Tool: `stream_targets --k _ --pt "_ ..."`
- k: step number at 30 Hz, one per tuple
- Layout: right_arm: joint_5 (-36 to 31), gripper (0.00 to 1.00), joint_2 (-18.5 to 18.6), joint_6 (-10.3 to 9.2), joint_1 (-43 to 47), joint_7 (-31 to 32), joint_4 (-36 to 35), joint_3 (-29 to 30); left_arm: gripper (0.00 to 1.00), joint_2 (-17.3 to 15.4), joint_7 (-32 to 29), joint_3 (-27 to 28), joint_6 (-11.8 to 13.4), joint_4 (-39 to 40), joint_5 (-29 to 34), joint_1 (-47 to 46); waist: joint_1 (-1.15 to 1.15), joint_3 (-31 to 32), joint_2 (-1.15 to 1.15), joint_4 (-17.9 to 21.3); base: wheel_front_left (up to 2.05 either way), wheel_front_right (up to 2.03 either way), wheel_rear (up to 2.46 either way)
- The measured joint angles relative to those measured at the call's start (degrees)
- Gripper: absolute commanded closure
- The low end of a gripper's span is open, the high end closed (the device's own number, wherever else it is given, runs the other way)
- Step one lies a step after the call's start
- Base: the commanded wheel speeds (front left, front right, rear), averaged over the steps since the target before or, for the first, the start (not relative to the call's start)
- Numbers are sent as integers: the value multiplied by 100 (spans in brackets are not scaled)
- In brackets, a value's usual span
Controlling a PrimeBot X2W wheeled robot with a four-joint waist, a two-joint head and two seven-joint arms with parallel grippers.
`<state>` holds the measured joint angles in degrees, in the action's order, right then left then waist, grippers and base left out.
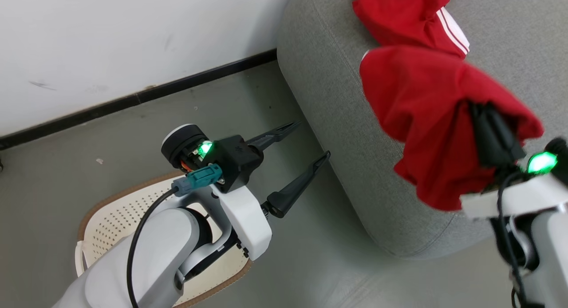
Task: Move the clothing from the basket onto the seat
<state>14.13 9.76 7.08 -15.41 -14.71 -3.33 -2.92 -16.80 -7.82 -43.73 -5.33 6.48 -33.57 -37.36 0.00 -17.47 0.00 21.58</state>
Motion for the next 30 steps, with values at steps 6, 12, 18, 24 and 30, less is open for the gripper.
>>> stream_targets --k 6,12,18,24,30 --pt "-107 100 85 0 -747 0 86 229 0 7 -127 -25 15 210 33 -104 0 -209 0 -9 0 0 0" --pt "-136 100 237 1 -1444 0 376 263 0 -4 -274 -56 64 403 43 -206 0 -439 0 -66 0 0 0" --pt "-157 100 386 0 -2083 0 813 546 0 -54 -426 -55 120 609 99 -293 0 -689 0 -152 0 0 0" --pt "-164 100 510 1 -2686 58 1224 738 0 -126 -583 -58 125 809 153 -377 0 -946 0 -253 0 0 0" --pt "-163 100 730 1 -3249 229 1641 894 0 -149 -735 -69 168 990 153 -459 0 -1207 0 -351 0 0 0"
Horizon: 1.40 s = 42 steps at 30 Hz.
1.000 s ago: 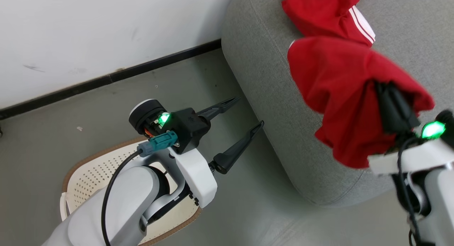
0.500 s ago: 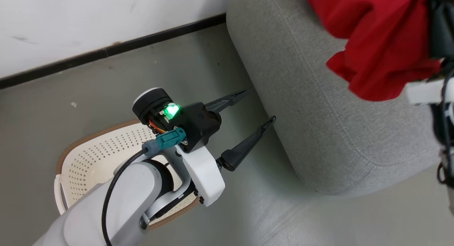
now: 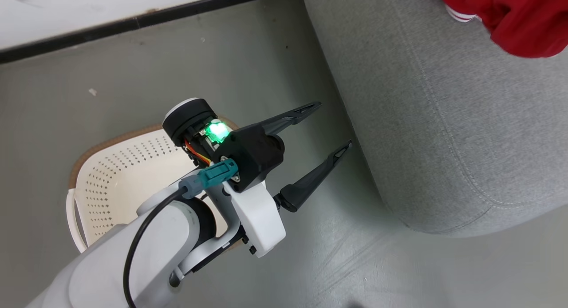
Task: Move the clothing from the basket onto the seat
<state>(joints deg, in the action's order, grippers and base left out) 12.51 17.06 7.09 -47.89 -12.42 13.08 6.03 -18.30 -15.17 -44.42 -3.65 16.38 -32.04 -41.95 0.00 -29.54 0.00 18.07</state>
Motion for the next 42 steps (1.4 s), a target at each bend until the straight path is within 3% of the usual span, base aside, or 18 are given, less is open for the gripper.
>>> stream_targets --k 18,24,28,33,41,42 --pt "-424 100 624 0 -1366 121 632 115 0 -20 -252 -40 56 379 49 -151 0 -761 0 -237 0 0 0" --pt "-716 100 788 3 -1731 31 1070 733 0 -41 -345 -33 81 498 91 -231 0 -1028 0 -324 0 0 0" --pt "-869 100 765 3 -1711 64 1711 1330 0 -57 -347 -27 81 554 145 -257 0 -1200 0 -386 0 0 0" --pt "-893 100 470 2 -1693 135 2248 1878 0 -158 -356 0 81 594 234 -361 0 -1394 0 -477 0 0 0" --pt "-891 100 218 2 -1767 193 2533 2309 0 -190 -399 18 47 633 282 -532 0 -1640 0 -609 0 0 0" --pt "-891 88 210 2 -1821 213 2574 2324 0 -190 -399 18 47 635 294 -555 0 -1664 0 -621 0 0 0"
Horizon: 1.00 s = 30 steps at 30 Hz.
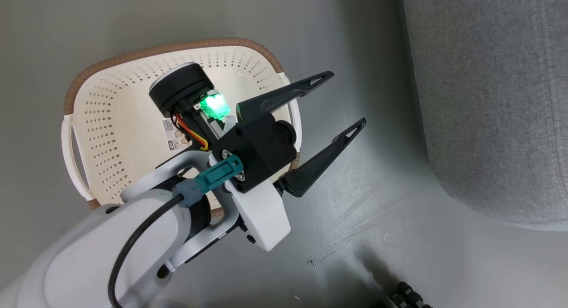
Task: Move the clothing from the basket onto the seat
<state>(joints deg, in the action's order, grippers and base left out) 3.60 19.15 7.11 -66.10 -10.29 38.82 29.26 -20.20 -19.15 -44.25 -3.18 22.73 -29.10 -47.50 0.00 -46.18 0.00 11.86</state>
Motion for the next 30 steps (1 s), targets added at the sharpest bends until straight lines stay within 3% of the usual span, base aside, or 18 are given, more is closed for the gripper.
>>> stream_targets --k 2,4,6,20,30 --pt "0 53 -20 0 -74 41 11 73 0 1 5 0 -8 1 0 -38 0 -42 0 -26 0 0 0" --pt "-19 9 -31 0 -110 70 36 134 0 -11 71 7 -57 -33 5 -48 0 -62 0 -61 0 0 0" --pt "-53 0 -136 0 -110 70 76 125 0 -53 116 70 -57 -76 46 -48 0 -47 0 -67 0 0 0" --pt "-464 0 -516 0 391 -14 -44 107 0 -189 611 447 -37 -275 107 -30 0 242 0 -60 0 0 0" --pt "-723 0 -998 1 771 -102 -471 -287 0 -180 1062 764 163 -433 91 166 0 556 0 -111 0 0 0"
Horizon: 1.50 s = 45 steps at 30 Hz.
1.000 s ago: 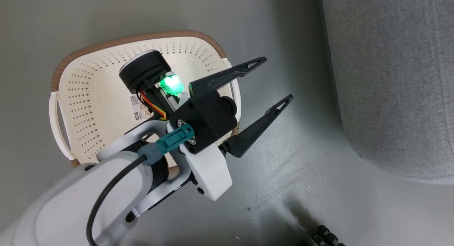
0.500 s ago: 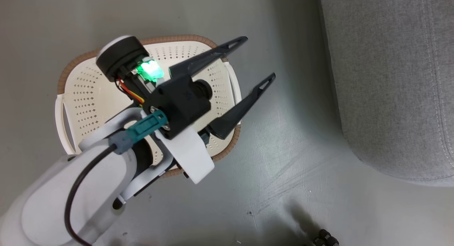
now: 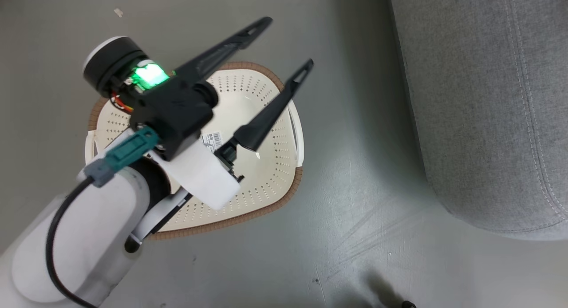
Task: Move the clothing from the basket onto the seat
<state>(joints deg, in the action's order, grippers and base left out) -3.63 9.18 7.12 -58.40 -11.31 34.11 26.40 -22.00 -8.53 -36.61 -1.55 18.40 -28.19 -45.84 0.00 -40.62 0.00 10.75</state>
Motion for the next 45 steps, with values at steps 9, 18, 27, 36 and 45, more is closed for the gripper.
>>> stream_targets --k 9,18,27,36,45 --pt "-67 0 -363 -1 204 -54 -180 -508 0 -4 497 528 374 -190 -86 461 0 327 0 -121 0 0 0" --pt "-349 0 -476 -1 469 -235 -420 -1200 0 -21 968 1049 781 -463 -167 999 0 700 0 -304 0 0 0" --pt "-259 0 -489 0 883 -315 -675 -1949 0 73 1472 1446 1062 -745 -508 1630 0 1108 0 -531 0 0 0" --pt "138 0 -500 0 1400 -314 -907 -2265 0 181 1879 1712 1193 -973 -688 2159 0 1512 0 -766 0 0 0" --pt "456 0 -493 -1 2024 -315 -1396 -2505 0 232 2173 1850 1196 -1221 -876 2699 0 1979 0 -1036 0 0 0"
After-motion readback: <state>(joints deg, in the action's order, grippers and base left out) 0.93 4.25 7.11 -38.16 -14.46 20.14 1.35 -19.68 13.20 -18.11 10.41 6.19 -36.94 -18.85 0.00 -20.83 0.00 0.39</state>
